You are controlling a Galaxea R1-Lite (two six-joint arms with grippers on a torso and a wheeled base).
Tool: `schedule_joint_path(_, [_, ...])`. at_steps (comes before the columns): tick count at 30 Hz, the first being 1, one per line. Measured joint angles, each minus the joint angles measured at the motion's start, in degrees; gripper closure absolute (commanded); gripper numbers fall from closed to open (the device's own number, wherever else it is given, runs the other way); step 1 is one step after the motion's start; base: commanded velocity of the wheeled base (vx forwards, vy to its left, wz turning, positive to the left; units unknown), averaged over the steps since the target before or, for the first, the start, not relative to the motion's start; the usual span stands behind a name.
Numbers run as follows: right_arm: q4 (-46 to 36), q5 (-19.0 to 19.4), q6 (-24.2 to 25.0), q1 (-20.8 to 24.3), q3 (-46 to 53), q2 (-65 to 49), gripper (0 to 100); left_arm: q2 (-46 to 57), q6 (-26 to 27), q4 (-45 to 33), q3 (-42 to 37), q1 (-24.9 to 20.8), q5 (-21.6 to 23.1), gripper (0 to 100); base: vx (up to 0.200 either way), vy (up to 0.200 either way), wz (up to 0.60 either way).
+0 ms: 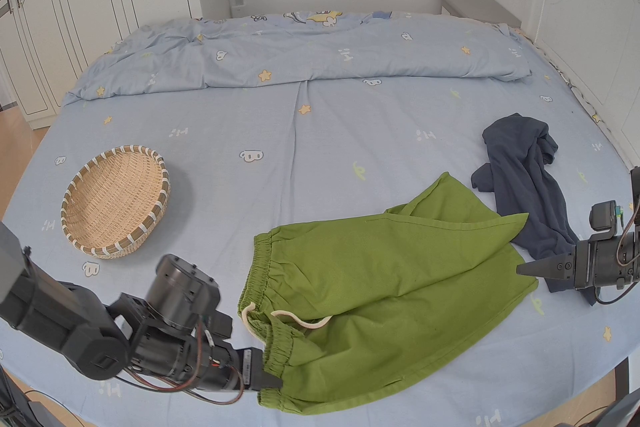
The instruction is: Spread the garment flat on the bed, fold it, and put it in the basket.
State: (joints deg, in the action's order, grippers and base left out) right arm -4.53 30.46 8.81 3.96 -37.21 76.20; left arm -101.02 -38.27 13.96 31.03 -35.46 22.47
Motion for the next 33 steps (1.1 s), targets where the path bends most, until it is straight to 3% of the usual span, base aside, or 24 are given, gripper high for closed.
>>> schedule_joint_path(4, [-0.2,3.9,-1.5,-3.2,-0.5,3.5,0,4.2,1.4,-1.6,-1.0,6.9,2.4,100,0.0,0.0,0.0])
schedule_joint_path(12, [-0.5,5.6,-4.4,-7.8,-0.1,12.8,0,8.9,6.7,-5.1,-3.4,16.3,7.9,100,0.0,0.0,0.0])
schedule_joint_path(22, [1.3,5.4,-5.5,-12.5,0.4,22.9,0,10.1,7.6,-5.0,-5.1,18.5,8.9,100,0.0,0.0,0.0])
schedule_joint_path(33, [7.2,2.6,-5.4,-10.6,0.3,30.0,0,10.1,8.6,-4.5,-4.9,21.4,10.2,100,0.0,0.0,0.0])
